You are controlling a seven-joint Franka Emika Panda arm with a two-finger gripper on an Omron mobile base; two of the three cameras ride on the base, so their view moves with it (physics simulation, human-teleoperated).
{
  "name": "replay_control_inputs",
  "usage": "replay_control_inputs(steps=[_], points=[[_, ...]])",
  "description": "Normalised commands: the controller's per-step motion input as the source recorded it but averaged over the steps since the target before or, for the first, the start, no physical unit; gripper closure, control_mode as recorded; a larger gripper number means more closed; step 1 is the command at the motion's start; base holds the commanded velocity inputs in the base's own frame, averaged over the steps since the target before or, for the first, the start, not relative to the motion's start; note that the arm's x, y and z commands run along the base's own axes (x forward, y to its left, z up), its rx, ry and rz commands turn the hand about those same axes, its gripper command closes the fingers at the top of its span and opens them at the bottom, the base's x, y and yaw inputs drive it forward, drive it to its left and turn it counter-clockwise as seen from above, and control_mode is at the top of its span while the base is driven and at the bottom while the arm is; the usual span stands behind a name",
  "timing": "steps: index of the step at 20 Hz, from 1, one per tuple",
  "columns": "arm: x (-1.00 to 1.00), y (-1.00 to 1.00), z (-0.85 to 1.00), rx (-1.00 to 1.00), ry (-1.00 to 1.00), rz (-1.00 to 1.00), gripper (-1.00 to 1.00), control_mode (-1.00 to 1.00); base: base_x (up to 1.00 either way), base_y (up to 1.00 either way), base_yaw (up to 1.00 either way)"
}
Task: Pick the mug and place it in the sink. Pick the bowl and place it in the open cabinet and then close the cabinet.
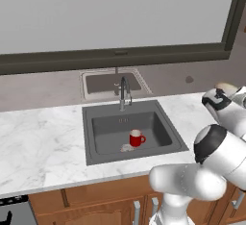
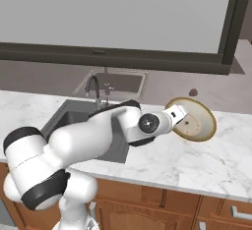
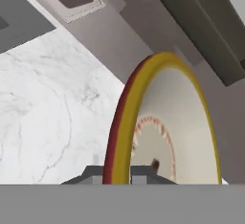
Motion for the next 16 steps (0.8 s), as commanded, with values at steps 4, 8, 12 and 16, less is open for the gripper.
replay_control_inputs(steps=[4, 8, 12, 16], points=[[-0.17, 0.01, 1.00, -0.01, -0.01, 0.06, 1.00, -1.00, 0.00, 0.00, 0.00], [-0.26, 0.19, 1.00, -0.01, 0.00, 0.11, 1.00, -1.00, 0.00, 0.00, 0.00], [-0.36, 0.28, 0.85, -0.03, 0.07, 0.13, 1.00, -1.00, 0.00, 0.00, 0.00], [-0.29, 0.32, 0.73, -0.01, 0.13, 0.10, 1.00, -1.00, 0.00, 0.00, 0.00]])
